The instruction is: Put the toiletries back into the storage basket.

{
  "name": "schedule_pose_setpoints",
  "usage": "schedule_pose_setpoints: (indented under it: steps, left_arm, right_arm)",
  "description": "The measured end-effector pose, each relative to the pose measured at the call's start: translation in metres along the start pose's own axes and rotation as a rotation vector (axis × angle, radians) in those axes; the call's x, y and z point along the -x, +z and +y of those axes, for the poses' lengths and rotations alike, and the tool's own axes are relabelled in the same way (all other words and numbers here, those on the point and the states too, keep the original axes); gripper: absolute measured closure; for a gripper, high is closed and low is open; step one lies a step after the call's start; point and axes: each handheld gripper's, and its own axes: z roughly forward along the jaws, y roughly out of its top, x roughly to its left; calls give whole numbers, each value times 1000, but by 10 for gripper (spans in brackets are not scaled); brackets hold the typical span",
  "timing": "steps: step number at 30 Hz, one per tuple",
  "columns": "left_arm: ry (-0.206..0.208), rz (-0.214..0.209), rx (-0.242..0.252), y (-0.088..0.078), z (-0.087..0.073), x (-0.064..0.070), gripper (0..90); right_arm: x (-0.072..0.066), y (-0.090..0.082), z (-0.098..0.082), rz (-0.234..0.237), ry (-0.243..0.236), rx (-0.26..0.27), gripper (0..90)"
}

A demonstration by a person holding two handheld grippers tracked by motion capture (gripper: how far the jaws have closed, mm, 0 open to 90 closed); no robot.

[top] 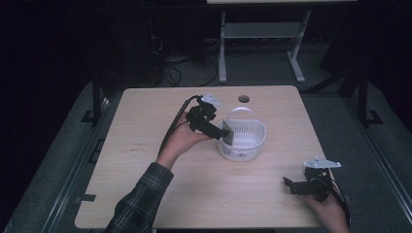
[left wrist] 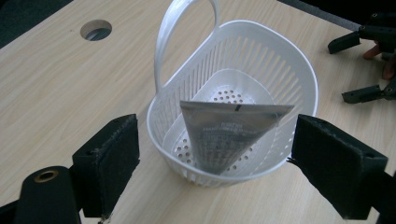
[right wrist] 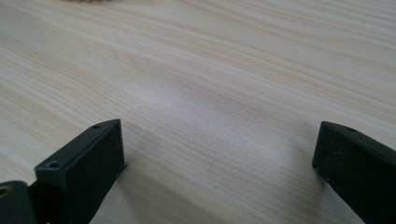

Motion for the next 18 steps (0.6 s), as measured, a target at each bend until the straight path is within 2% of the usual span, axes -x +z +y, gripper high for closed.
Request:
schedule_pose_setpoints:
  steps: [18]
  left_arm:
    - [-1,42,25,-35,-29,-3,150]
  right_arm:
    - [0,0,0,-1,-1,0,16]
